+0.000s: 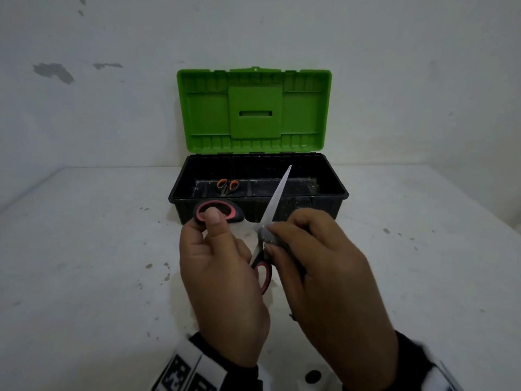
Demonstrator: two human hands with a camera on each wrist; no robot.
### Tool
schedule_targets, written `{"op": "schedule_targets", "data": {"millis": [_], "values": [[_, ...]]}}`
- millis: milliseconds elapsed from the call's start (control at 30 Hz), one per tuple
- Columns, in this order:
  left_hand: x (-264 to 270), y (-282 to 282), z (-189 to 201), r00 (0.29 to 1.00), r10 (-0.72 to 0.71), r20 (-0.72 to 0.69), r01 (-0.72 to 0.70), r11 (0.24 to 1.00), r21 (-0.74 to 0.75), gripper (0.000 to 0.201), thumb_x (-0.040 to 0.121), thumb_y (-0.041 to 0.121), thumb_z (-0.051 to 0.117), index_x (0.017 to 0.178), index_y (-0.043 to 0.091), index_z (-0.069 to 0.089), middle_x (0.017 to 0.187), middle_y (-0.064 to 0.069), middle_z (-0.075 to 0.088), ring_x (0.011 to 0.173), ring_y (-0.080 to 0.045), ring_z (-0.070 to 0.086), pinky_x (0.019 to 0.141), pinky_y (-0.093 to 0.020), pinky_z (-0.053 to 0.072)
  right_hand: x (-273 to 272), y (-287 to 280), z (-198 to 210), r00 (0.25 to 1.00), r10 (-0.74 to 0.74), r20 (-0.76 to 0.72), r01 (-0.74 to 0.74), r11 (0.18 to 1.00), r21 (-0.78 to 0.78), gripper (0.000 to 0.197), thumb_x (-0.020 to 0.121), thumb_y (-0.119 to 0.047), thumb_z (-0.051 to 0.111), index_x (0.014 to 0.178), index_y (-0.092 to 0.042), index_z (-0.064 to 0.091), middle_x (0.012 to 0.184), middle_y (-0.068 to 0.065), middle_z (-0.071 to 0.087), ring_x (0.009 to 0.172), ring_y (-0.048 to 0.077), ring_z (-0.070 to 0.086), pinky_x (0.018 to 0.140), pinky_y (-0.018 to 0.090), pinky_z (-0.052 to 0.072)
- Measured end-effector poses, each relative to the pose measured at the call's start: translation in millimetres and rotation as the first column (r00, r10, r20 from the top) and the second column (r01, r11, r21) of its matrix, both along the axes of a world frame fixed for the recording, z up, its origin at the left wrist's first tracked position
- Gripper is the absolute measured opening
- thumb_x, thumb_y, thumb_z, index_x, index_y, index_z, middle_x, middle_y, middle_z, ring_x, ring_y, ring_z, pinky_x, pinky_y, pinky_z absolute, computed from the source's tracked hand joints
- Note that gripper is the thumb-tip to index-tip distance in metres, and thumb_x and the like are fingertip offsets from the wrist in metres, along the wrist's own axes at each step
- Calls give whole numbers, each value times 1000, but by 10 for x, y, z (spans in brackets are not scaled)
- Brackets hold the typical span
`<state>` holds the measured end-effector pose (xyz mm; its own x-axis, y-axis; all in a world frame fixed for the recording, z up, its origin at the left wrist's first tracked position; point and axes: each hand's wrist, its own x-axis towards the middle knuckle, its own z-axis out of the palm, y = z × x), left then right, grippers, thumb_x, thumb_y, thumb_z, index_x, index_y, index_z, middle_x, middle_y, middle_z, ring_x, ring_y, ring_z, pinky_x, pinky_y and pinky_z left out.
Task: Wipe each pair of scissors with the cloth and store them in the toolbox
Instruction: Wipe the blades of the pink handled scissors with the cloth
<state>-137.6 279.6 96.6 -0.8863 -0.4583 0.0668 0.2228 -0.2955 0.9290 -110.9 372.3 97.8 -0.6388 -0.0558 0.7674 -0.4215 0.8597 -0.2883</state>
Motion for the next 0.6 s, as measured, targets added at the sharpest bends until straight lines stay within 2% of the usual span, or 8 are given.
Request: {"op": "schedule_targets", "data": {"millis": [100,200,267,367,433,500,600], "values": [[8,5,-4,1000,-4,-14,3,1000,-14,28,100,46,41,97,25,61,46,6,35,42,-7,28,39,-25,26,-22,-36,-31,1000,-4,-26,5,999,39,17,86,-13,65,97,-5,74,86,6,64,71,17,59,61,30,54],[0,-19,-31,1000,-4,-2,4,1000,-21,31,101,43,40,92,20,58,46,7,34,42,-5,27,38,-24,24,-44,34,-55,999,-21,28,19,997,73,14,87,-15,65,94,-6,74,84,4,63,71,15,57,59,31,53],[-3,-23,-43,1000,7,4,-7,1000,-21,32,101,43,39,91,19,58,46,8,32,41,-5,26,37,-22,23,-59,108,-75,998,-54,33,51,995,88,8,86,-12,70,91,-7,74,81,4,63,68,15,57,57,30,54],[-15,-3,-49,1000,11,16,-10,1000,-10,31,101,43,40,91,19,58,46,9,31,41,-6,24,36,-21,21,-75,121,-83,997,-70,30,67,995,74,10,79,-7,78,89,-6,75,79,5,64,65,16,58,56,29,54],[-16,5,-48,1000,8,12,-8,1000,-9,31,101,43,40,89,19,56,46,9,31,41,-5,25,37,-21,21,-82,63,-88,999,-42,22,41,997,61,6,84,-9,72,89,-7,74,80,4,63,67,15,57,58,28,53],[-13,-4,-51,1000,-2,4,2,1000,-10,31,101,42,40,86,19,54,46,8,32,41,-5,25,37,-21,22,-78,17,-91,1000,-13,26,12,999,34,11,85,-14,67,91,-8,74,82,2,63,70,13,56,61,26,52],[-4,-16,-66,1000,-18,7,18,1000,-6,32,102,41,40,80,21,52,47,9,32,42,-5,24,39,-23,22,-72,75,-118,999,-13,31,12,1000,29,10,87,-11,67,94,-8,74,84,2,62,72,15,56,62,30,52]]}}
